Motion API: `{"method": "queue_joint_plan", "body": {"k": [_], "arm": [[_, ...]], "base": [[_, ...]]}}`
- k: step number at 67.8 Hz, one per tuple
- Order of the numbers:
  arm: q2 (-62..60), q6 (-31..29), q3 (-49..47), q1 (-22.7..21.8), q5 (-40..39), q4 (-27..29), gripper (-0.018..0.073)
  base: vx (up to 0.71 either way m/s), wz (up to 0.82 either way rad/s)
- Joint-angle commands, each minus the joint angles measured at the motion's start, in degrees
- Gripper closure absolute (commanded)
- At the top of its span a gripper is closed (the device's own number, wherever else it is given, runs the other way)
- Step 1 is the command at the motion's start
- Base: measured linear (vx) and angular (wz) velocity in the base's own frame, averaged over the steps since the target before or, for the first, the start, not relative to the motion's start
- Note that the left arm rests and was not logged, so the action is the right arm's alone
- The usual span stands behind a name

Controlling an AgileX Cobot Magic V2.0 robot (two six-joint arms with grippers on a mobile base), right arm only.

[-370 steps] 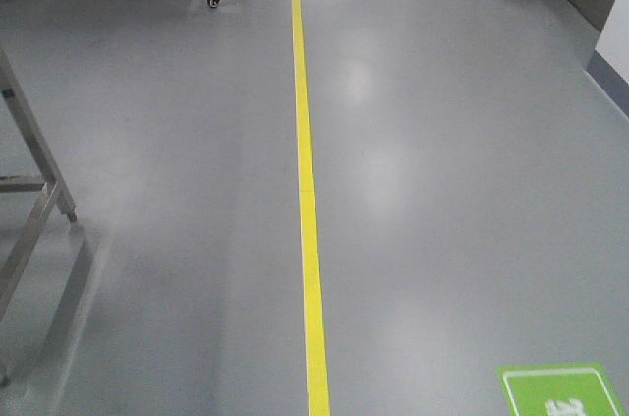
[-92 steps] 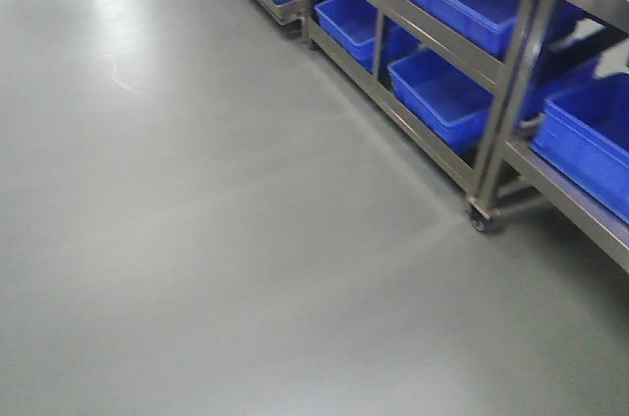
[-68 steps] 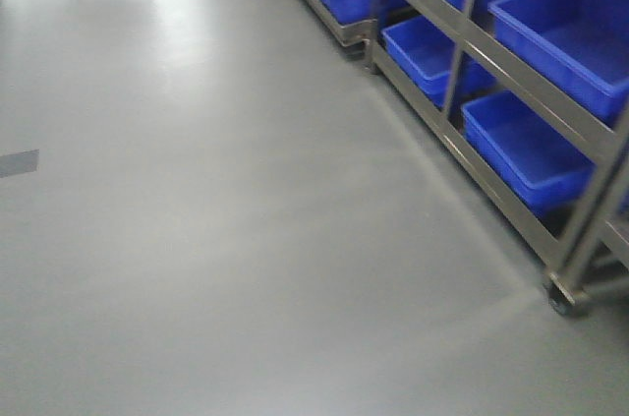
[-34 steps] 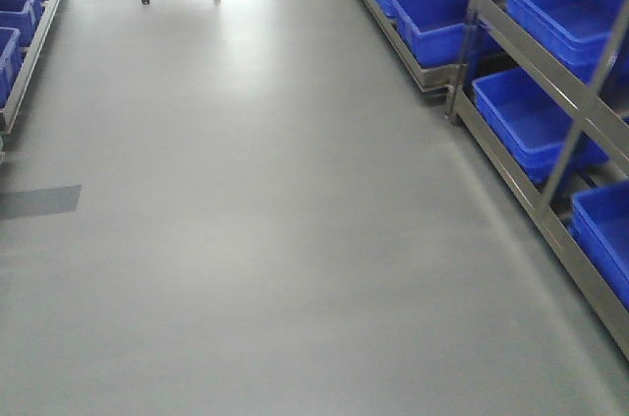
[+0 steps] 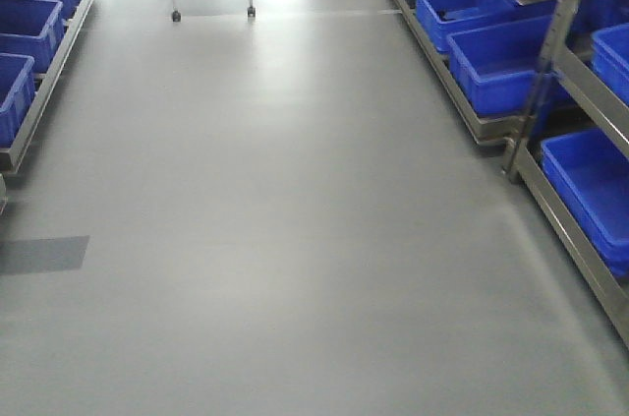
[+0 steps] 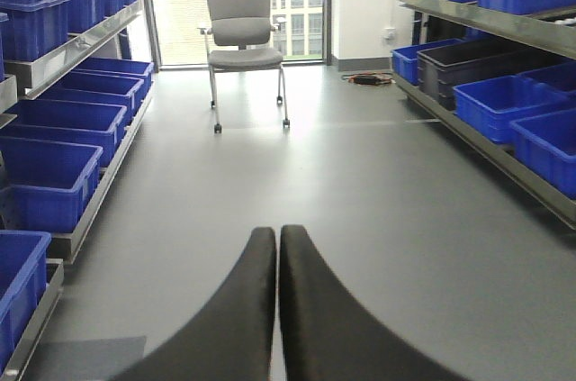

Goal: Pour parts from conveyor to right shelf

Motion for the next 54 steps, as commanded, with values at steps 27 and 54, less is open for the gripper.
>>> {"method": "queue_joint_plan", "body": {"k": [27,54], "arm": [[0.53,0.05,-1.56,-0.21,-4.67,0.15,0.0565],[0.53,0.05,-1.56,-0.21,-4.67,0.15,0.0565]], "base": [[0.63,0.15],[0.56,-0.02]]}}
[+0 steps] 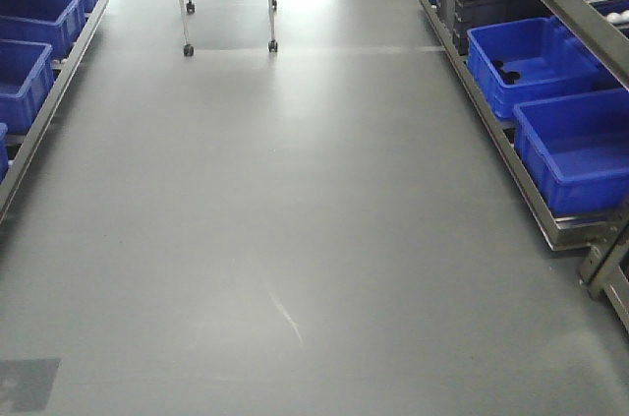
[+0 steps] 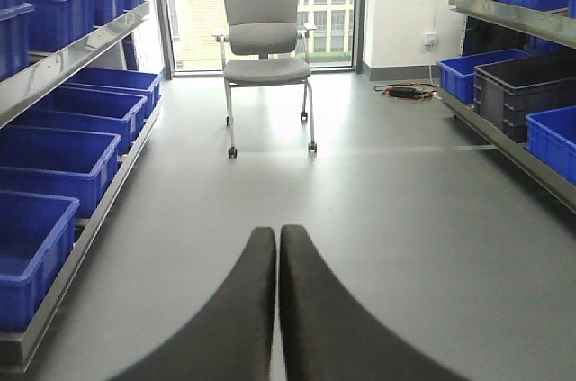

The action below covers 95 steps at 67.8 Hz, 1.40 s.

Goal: Pour parts from conveyor to right shelf

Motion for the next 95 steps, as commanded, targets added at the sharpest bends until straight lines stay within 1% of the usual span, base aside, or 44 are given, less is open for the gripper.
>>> {"method": "queue_joint_plan", "body": {"k": [1,16,28,64,95], "arm": [[0.53,0.05,-1.56,-0.21,-4.67,0.15,0.0565],[0.53,0.05,-1.56,-0.21,-4.67,0.15,0.0565],[0.53,0.05,-1.56,-0.21,-4.67,0.15,0.0565],[0.53,0.05,-1.56,-0.21,-4.67,0.15,0.0565],[0.53,0.05,-1.56,-0.21,-4.67,0.15,0.0565]], "base": [[0.48,-0.03],[0.39,0.15],[0.29,0.5],[0.21,0.9],[0.2,0.78]]}}
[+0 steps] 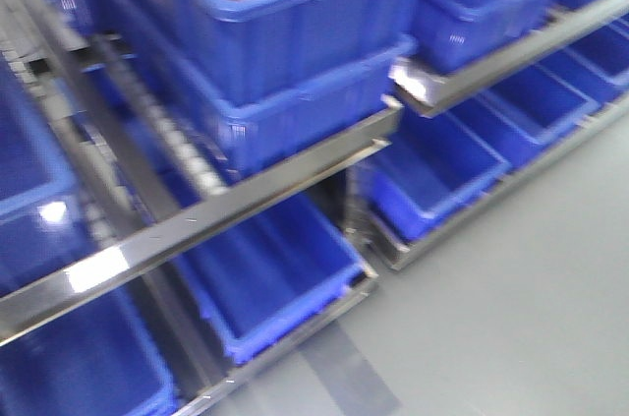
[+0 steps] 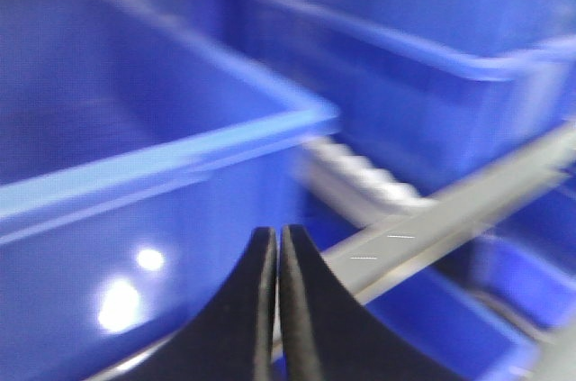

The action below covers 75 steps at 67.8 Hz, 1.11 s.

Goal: Pour parts from conveyor to right shelf

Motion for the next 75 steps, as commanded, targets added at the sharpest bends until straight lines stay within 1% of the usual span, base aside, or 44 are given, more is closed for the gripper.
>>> {"method": "queue_joint_plan", "body": {"k": [1,47,75], "arm": [[0.53,0.05,-1.56,-0.21,-4.67,0.15,0.0565],[0.53,0.05,-1.56,-0.21,-4.67,0.15,0.0565],[0.53,0.05,-1.56,-0.21,-4.67,0.15,0.0565]], "base": [[0.16,0.67],[0.12,0.64],[0.08,0.33]]}}
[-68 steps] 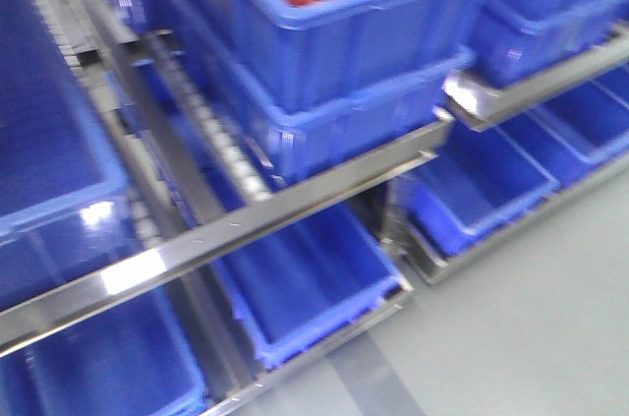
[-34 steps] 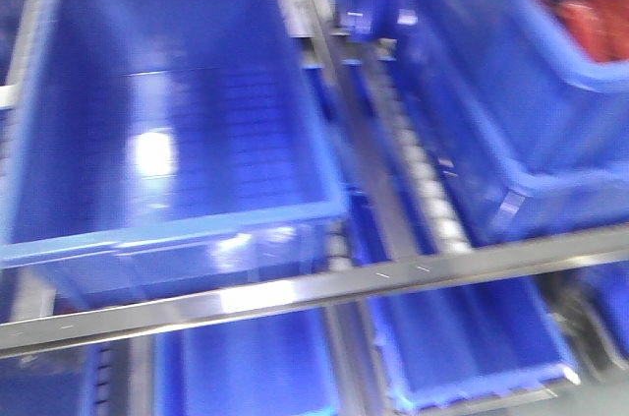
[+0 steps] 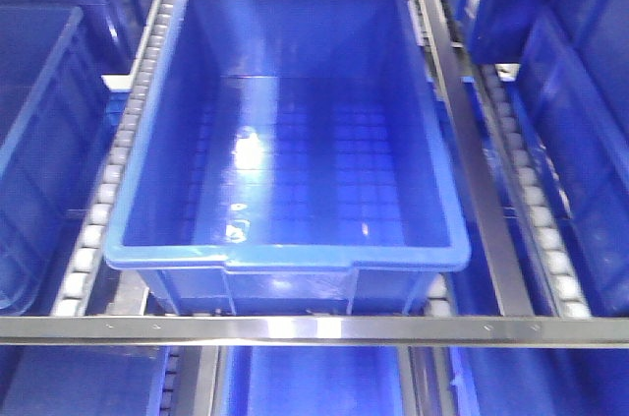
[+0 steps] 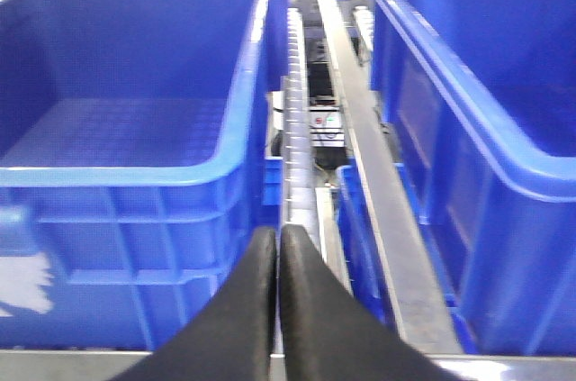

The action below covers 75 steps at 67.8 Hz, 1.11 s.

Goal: Pour parts from conveyor to right shelf

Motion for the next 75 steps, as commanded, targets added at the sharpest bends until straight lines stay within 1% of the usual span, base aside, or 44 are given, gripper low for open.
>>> {"method": "queue_joint_plan", "body": {"k": [1,34,75], "arm": [[0.53,0.05,-1.56,-0.21,-4.67,0.15,0.0565],[0.53,0.05,-1.56,-0.21,-4.67,0.15,0.0565],[0.53,0.05,-1.56,-0.21,-4.67,0.15,0.0565]], "base": [[0.07,0.19],[0.06,0.1],[0.07,-0.02]]}}
